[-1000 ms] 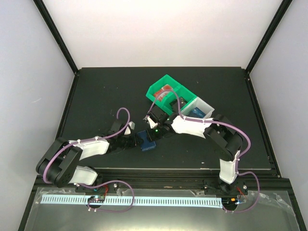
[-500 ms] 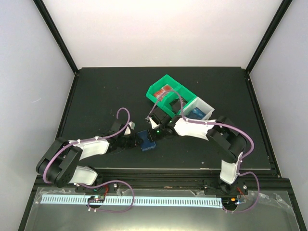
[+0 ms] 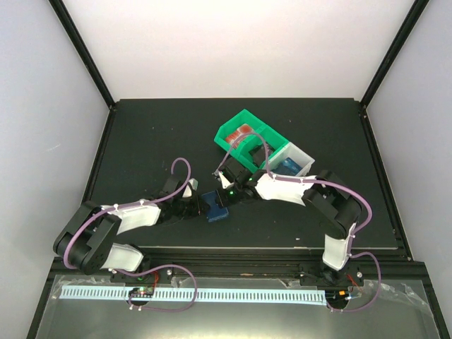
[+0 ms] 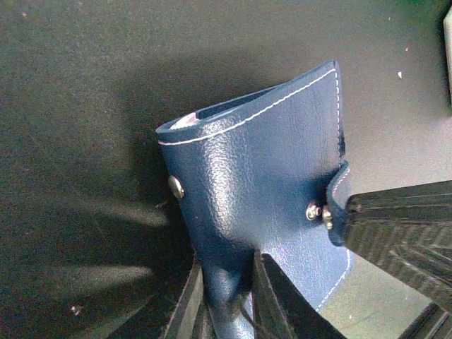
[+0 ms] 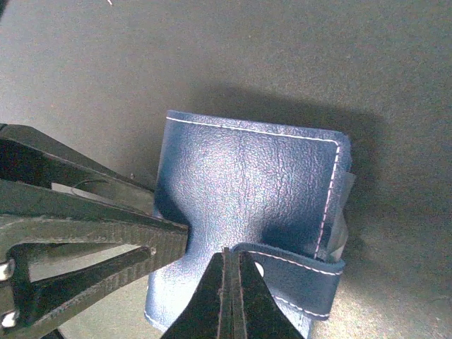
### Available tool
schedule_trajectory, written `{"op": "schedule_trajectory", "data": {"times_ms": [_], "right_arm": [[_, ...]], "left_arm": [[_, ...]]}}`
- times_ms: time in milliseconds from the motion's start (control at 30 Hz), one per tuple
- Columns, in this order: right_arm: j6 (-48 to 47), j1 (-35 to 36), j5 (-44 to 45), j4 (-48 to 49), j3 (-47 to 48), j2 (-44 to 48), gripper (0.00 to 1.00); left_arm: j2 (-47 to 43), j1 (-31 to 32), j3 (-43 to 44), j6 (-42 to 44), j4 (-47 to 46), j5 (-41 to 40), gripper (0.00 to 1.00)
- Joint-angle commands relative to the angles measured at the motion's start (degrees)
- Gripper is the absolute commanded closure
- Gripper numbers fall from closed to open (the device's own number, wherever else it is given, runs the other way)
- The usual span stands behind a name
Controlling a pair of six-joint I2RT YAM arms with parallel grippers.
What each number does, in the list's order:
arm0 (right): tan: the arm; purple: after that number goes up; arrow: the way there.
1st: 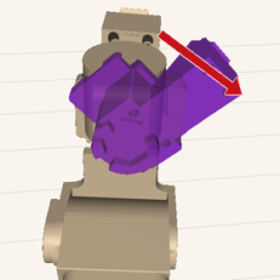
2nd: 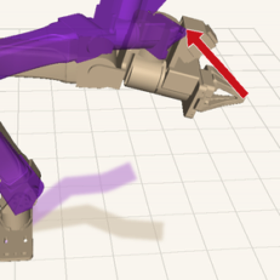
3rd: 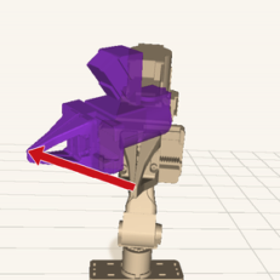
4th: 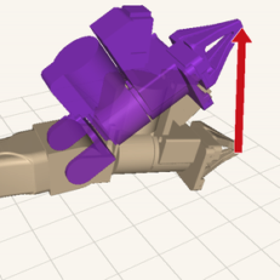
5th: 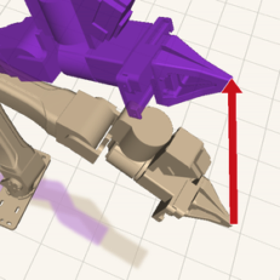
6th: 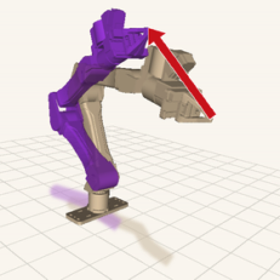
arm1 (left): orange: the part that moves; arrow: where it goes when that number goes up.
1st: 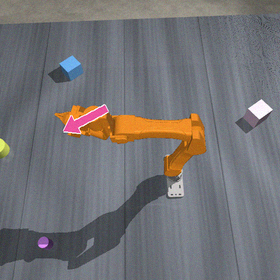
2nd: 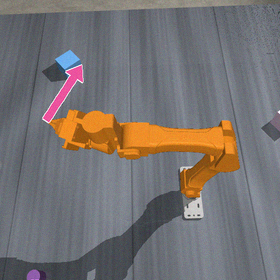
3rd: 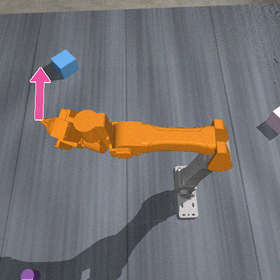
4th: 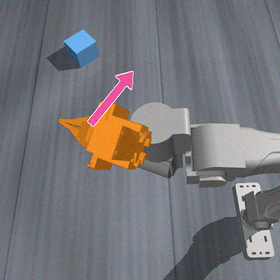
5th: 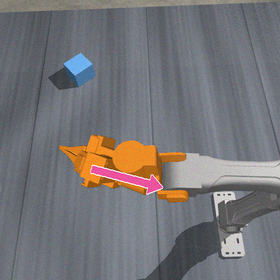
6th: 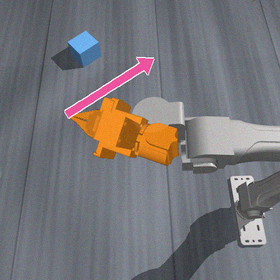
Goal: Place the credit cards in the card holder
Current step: Close the card holder at the center of the board.
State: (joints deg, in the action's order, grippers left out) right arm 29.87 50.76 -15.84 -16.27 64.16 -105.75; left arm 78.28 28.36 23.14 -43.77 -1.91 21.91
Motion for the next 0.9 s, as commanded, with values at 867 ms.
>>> {"op": "schedule_trajectory", "data": {"times_ms": [867], "right_arm": [[1.4,0.0,2.8,-2.1,1.9,-5.5,0.99]], "left_arm": [[2.3,0.3,-0.7,0.2,5.4,-1.3,0.82]]}}
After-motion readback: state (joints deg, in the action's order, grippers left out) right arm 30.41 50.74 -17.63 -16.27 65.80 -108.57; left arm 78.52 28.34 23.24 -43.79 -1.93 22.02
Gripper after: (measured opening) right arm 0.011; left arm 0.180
